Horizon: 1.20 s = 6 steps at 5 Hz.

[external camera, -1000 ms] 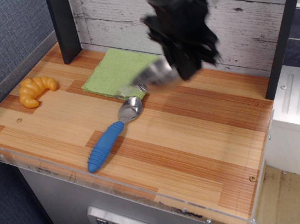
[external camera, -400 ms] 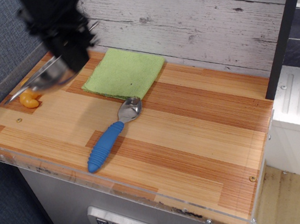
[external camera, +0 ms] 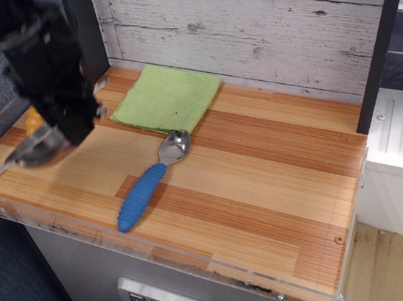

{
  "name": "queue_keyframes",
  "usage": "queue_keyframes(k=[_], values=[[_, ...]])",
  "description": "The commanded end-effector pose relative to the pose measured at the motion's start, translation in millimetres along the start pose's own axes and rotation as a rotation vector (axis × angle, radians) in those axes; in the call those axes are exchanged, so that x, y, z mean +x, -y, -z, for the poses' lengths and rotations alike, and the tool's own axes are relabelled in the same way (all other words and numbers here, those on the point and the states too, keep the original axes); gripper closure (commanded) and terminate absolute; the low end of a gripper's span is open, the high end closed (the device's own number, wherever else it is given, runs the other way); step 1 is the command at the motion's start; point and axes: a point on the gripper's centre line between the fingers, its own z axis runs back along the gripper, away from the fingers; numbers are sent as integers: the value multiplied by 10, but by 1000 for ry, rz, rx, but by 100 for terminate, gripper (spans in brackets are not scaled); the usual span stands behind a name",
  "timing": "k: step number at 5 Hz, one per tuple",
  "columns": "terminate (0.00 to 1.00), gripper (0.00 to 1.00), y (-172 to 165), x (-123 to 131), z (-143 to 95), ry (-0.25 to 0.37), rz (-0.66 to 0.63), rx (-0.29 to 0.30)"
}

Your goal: Move the sliver pot behind the green cloth

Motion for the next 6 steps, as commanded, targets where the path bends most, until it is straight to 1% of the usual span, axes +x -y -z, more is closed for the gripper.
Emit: queue_keyframes(k=[1, 3, 4, 5, 6], values=[[0, 100, -185, -16, 170, -46, 28, 46], [0, 100, -53, -27, 239, -72, 65, 50], [0, 0, -10, -35, 266, -99, 73, 44], [0, 0, 64, -33, 239, -97, 69, 1], [0, 0, 148, -55, 189, -87, 55, -99]])
